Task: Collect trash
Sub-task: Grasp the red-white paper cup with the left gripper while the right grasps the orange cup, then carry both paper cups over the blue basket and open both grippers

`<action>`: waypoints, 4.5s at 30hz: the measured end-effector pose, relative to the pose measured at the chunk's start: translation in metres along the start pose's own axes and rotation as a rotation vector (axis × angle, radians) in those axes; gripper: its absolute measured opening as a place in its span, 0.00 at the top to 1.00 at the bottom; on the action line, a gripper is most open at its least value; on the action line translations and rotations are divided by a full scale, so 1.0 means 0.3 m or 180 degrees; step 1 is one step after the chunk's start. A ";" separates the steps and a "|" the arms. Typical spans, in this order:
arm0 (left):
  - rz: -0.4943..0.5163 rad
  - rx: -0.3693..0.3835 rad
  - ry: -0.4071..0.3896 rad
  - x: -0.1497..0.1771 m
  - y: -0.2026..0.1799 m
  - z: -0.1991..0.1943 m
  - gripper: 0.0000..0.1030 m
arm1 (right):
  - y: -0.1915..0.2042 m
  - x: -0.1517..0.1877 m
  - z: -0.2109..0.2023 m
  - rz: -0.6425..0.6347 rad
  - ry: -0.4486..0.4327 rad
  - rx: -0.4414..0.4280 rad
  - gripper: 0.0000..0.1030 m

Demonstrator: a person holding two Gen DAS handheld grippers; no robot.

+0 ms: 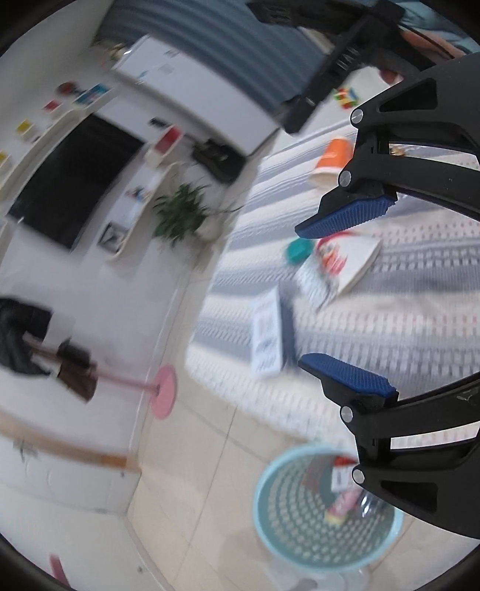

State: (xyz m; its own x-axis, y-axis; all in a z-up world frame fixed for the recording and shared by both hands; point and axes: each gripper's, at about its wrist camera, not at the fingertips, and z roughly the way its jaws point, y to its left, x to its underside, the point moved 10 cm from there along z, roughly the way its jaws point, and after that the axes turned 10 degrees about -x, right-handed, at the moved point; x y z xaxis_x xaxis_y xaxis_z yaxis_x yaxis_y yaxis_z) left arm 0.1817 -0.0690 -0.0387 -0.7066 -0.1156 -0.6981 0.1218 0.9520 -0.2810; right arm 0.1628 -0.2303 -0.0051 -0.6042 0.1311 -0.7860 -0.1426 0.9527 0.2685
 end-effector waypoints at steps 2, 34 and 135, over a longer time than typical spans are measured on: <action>0.0093 0.0021 0.0141 0.051 -0.061 0.076 0.39 | -0.106 0.009 -0.040 0.0061 -0.0025 0.0096 0.56; -0.0132 -0.0024 0.0780 0.225 -0.093 0.566 0.35 | -0.813 0.244 0.129 0.0771 0.0408 0.0520 0.33; -0.1405 -0.1199 -0.0208 -0.007 1.049 -0.124 0.75 | 0.985 0.248 0.780 -0.0523 0.1041 -0.1036 0.46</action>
State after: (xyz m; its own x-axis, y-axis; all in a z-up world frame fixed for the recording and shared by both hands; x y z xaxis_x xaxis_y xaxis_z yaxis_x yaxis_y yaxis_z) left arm 0.1957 0.2413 -0.1011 -0.5883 -0.5300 -0.6107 -0.4390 0.8436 -0.3093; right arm 0.2593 0.1252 -0.1145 -0.7604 -0.1564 -0.6303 -0.4627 0.8116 0.3567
